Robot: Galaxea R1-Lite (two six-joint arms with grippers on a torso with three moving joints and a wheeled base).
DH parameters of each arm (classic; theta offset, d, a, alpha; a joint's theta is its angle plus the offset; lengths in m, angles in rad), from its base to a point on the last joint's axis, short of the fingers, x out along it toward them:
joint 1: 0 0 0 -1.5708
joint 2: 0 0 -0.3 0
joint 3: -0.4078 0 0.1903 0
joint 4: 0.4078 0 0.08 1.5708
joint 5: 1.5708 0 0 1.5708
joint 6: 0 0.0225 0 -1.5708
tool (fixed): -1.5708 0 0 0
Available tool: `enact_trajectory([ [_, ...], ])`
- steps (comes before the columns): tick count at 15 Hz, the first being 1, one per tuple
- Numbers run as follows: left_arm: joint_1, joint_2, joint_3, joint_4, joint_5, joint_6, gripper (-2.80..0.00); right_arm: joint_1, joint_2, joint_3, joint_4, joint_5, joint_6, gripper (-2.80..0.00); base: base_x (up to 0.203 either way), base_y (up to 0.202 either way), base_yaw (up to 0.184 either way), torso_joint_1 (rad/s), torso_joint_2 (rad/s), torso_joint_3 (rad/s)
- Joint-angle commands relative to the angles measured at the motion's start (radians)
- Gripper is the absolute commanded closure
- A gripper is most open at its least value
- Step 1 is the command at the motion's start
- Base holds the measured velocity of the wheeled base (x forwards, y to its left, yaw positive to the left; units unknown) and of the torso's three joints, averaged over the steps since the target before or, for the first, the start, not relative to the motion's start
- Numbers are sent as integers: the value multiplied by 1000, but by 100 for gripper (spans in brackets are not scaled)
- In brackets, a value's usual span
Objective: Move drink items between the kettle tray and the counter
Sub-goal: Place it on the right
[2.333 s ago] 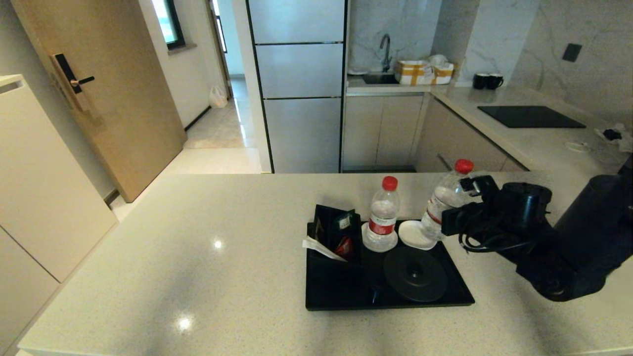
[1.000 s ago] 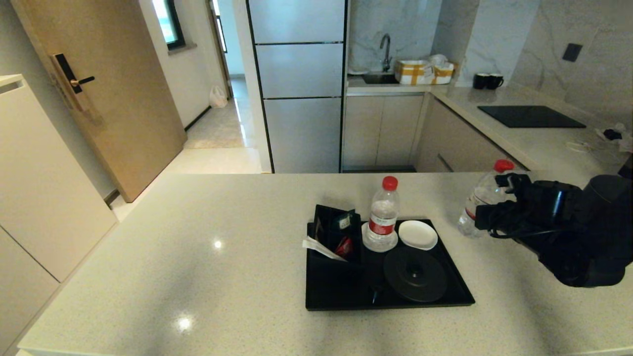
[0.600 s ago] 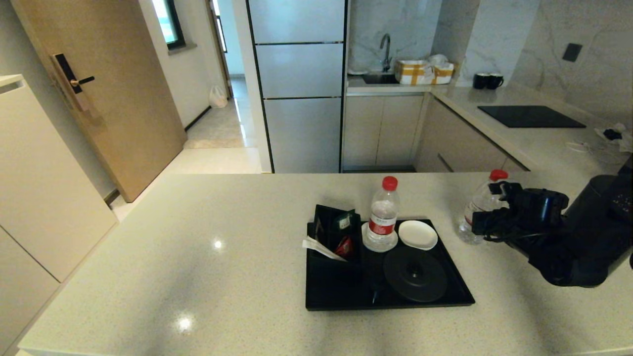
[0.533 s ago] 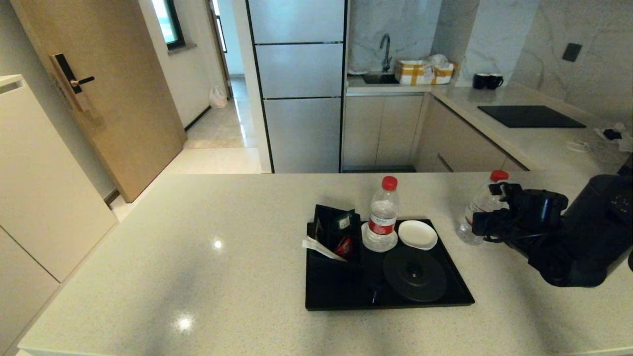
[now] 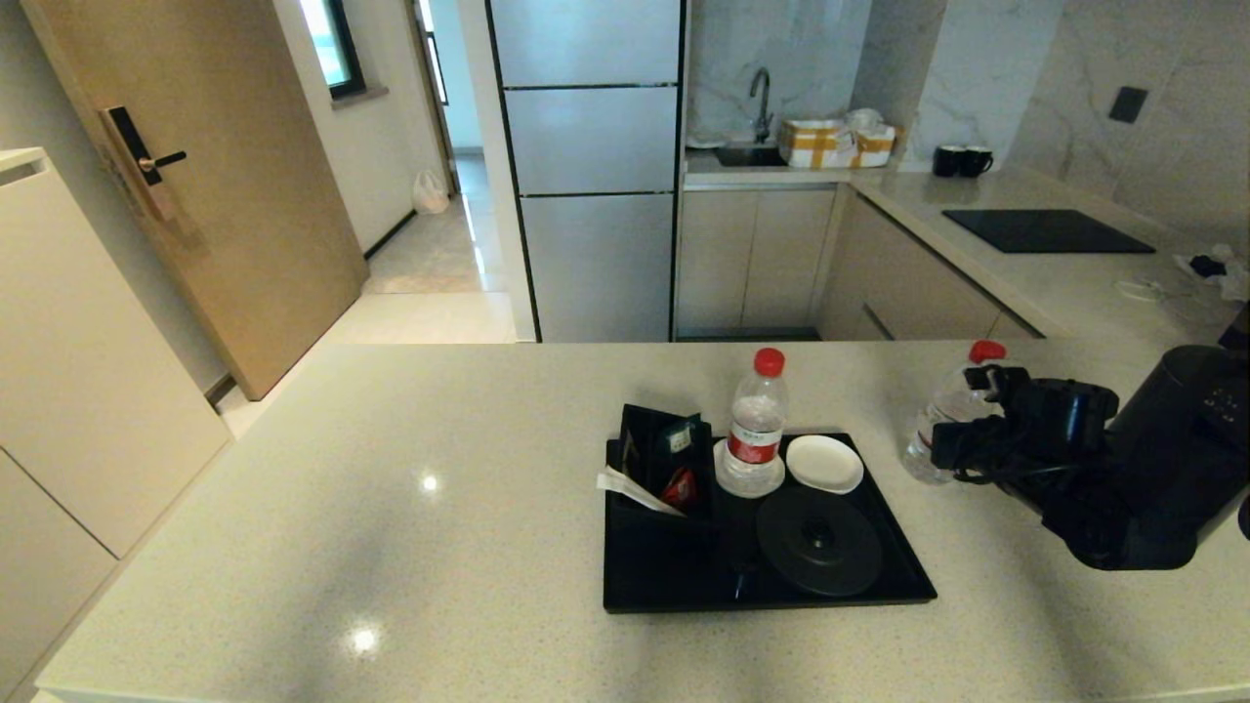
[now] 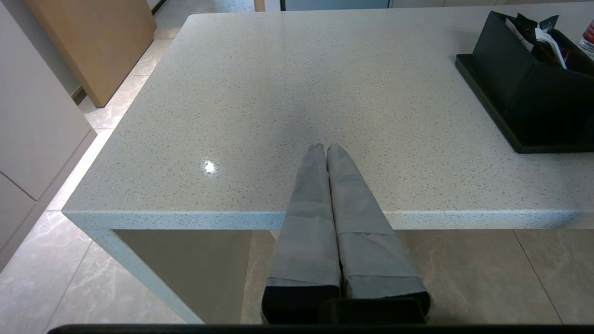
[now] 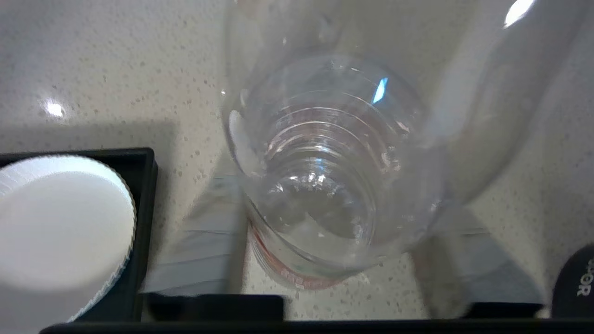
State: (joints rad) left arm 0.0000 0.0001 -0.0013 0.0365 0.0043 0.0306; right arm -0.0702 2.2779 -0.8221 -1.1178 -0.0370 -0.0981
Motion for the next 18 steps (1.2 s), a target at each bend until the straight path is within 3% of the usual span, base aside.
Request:
enact_trajectory([
  [1,0,0,0,0,0,0,0,0,-1,-2,-5,0,0,-280,0,0,0,0,0,0],
  [6,0,0,0,0,0,0,0,-2,-11,28,-49,7,-2,-280,0,0,0,0,0,0],
  [18,0,0,0,0,0,0,0,-17,-151,302,-176,107,-22,-280,0,0,0,0,0,0],
])
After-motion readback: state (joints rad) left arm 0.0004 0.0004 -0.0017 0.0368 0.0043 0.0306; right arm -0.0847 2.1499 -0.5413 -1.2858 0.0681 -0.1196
